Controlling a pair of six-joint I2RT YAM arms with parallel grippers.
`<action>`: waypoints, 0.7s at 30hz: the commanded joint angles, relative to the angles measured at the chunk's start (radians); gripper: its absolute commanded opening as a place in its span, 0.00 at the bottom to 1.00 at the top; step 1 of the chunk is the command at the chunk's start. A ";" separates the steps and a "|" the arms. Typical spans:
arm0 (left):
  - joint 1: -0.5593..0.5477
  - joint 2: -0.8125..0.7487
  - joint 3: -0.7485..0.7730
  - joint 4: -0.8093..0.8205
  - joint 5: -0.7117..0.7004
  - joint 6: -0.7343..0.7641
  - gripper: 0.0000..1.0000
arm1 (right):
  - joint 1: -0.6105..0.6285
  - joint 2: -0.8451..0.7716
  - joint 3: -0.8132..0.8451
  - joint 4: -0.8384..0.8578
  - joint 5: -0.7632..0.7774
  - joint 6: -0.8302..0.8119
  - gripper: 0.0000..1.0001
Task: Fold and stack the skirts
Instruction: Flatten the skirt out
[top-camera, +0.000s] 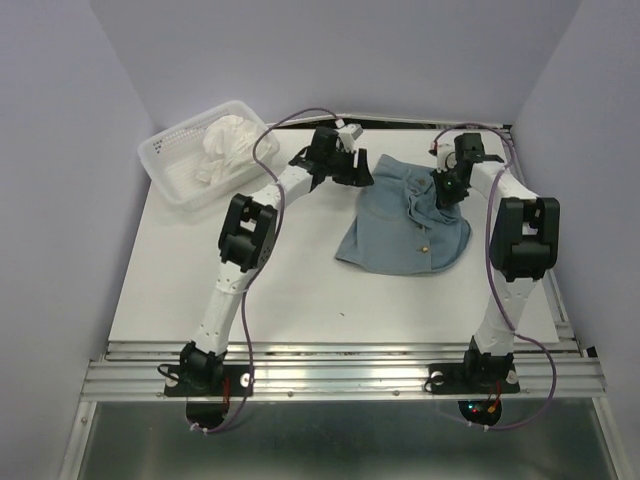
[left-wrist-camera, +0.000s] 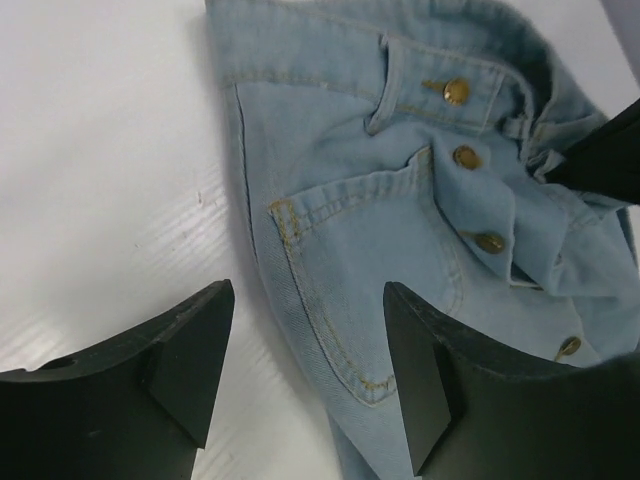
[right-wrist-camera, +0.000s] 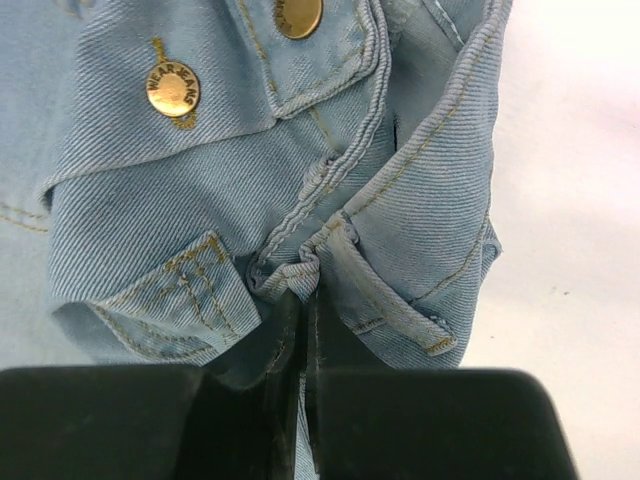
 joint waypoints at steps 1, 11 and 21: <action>-0.024 0.042 0.050 0.008 0.063 -0.069 0.71 | 0.004 -0.007 0.058 -0.034 -0.103 0.010 0.01; -0.004 -0.228 -0.411 0.041 0.056 -0.017 0.00 | 0.004 -0.054 0.127 -0.144 -0.153 -0.013 0.01; 0.053 -0.727 -0.947 -0.158 -0.189 0.304 0.57 | 0.004 -0.082 0.021 -0.207 -0.209 -0.056 0.01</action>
